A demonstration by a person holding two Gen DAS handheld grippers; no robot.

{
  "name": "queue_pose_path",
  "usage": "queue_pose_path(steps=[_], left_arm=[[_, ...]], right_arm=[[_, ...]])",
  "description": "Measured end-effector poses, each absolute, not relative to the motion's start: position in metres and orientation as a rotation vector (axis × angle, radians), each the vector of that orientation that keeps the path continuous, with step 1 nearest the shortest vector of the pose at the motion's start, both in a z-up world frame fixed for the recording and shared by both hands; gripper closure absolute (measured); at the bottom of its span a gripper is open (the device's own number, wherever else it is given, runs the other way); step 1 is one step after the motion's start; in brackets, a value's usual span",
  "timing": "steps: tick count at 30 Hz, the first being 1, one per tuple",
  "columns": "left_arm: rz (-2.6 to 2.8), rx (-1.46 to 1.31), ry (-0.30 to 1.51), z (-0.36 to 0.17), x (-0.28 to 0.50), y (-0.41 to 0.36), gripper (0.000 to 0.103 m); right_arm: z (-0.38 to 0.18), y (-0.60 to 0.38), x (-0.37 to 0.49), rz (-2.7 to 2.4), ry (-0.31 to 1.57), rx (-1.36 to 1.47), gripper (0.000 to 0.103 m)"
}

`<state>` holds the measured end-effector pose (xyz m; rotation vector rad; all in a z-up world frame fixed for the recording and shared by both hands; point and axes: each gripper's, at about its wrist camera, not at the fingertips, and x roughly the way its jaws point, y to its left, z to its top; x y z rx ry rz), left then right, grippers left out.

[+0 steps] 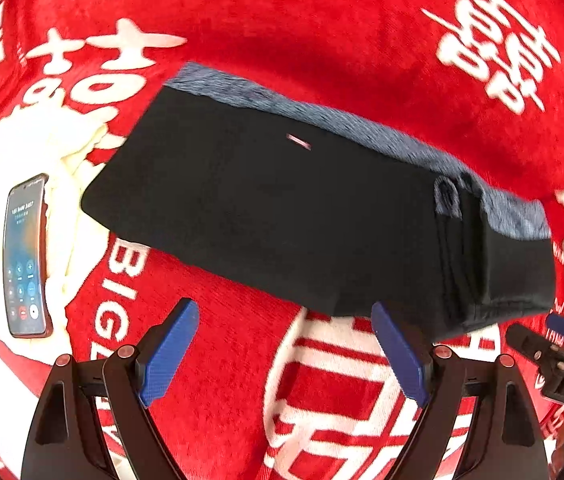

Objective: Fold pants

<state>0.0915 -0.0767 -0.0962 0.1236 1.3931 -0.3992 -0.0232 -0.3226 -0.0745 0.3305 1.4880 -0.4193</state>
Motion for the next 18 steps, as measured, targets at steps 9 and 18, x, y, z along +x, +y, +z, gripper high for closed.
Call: queue_pose_path(steps=[9,18], left_arm=[[-0.349,0.011,1.363,-0.116,0.125,-0.030,0.014],[-0.342,-0.114,1.351,-0.136,0.144,-0.006,0.014]], right_arm=[[-0.096,-0.312,0.008,-0.404,1.486,0.253,0.000],[-0.133,-0.325,0.010,-0.414,1.494,0.285,0.000]])
